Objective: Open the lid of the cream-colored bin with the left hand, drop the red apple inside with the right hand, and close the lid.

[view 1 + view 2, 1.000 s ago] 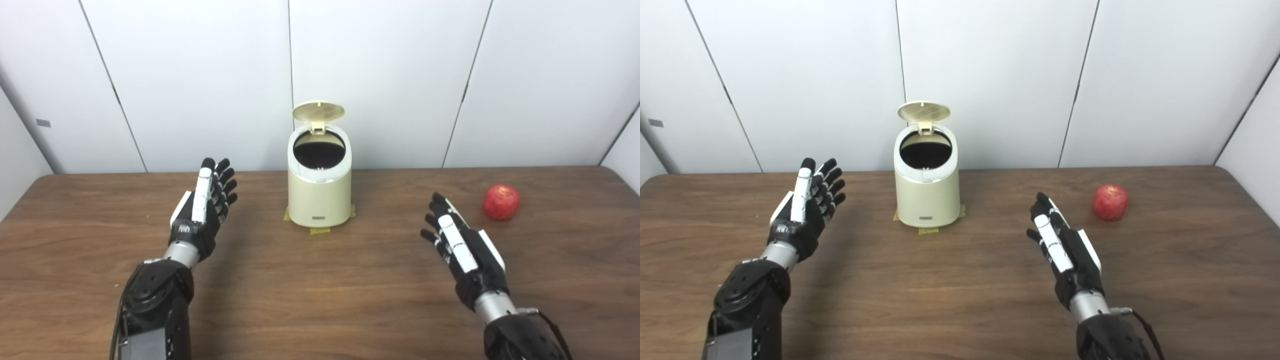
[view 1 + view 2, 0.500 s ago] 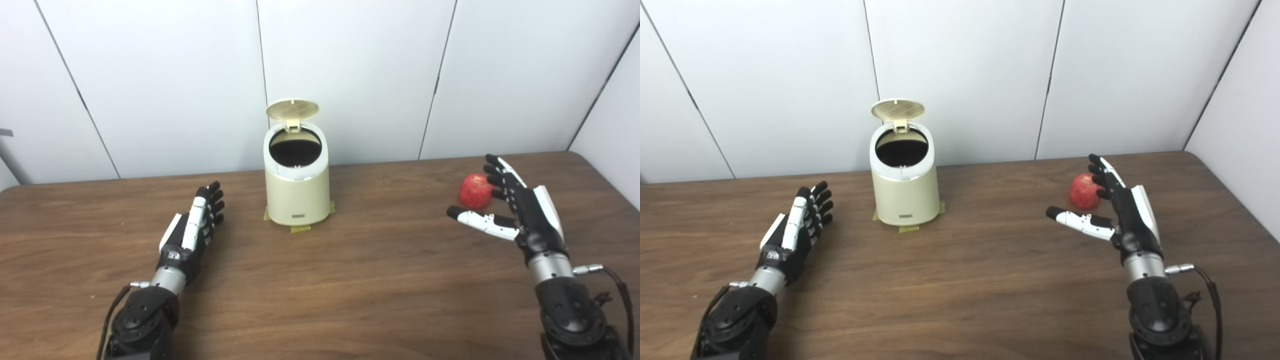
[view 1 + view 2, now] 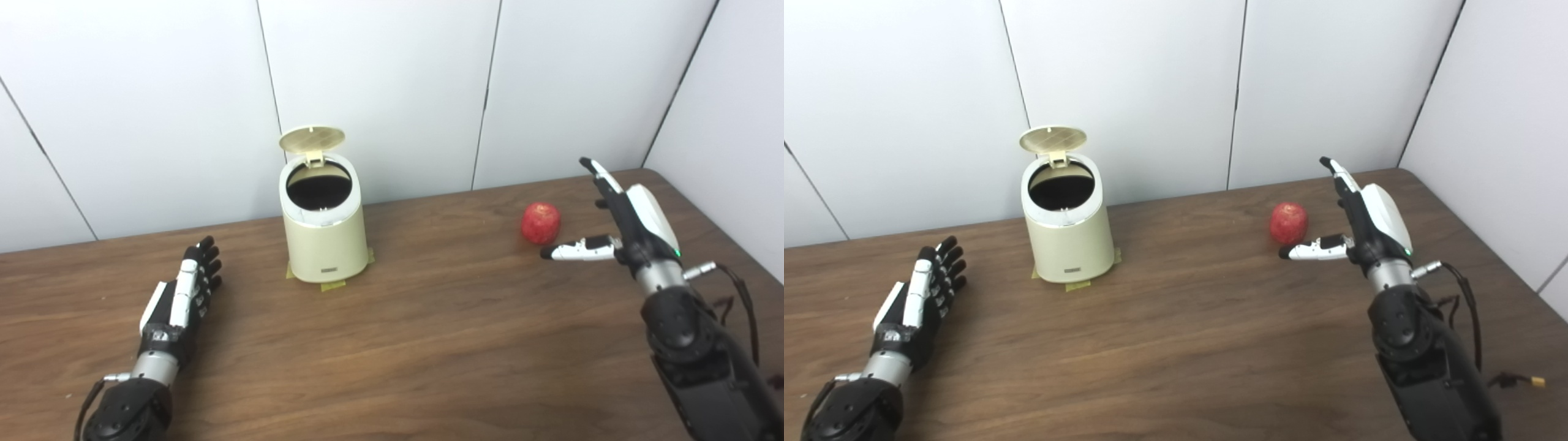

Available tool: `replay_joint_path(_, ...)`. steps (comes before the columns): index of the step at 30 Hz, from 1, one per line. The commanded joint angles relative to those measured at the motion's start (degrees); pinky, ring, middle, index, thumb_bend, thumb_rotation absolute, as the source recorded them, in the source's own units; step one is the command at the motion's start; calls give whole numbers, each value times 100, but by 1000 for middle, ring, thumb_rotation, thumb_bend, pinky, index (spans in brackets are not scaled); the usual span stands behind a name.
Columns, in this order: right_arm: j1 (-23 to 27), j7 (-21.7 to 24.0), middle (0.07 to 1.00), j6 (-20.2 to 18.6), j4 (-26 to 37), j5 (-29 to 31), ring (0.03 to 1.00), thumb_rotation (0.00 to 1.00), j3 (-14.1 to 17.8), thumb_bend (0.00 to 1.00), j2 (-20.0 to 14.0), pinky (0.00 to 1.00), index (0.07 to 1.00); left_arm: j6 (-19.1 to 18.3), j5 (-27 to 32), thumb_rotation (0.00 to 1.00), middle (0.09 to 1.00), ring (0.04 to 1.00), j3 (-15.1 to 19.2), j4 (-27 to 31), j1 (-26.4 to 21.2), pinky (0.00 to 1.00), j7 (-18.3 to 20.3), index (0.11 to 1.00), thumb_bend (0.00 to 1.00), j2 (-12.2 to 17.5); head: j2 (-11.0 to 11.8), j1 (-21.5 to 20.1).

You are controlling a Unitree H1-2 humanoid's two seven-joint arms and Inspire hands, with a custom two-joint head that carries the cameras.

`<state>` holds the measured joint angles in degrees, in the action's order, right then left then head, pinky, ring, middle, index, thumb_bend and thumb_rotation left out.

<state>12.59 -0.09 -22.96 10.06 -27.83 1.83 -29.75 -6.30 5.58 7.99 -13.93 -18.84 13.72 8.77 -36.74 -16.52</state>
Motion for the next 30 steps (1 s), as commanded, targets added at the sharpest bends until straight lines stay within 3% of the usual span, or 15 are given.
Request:
replay_joint_path(1,386,91,942,-42,-70,-223,931,97,-44,907,-218,804,941,166,120,1000,1000,1000,-25,51,-193,1000,8,1000,630,84,-2,6)
replay_joint_path(11,1367,552,915,-101,-1612,-130,901,57,-329,908,-285,780,906,-57,121,1000,1000,1000,-122,227,-194,1000,-105,1000,595,144,-36,137)
replay_joint_path(18,1919,494,886,254,-2980,-129,854,171,-576,942,-326,726,890,-305,79,1000,1000,1000,-180,442,-171,1000,-204,1000,592,196,-60,154)
replay_joint_path(30,2095,395,847,524,-3454,-98,801,145,-701,952,-301,688,851,-298,-86,1000,1000,1000,-403,573,-133,1000,-220,1000,572,345,-106,251)
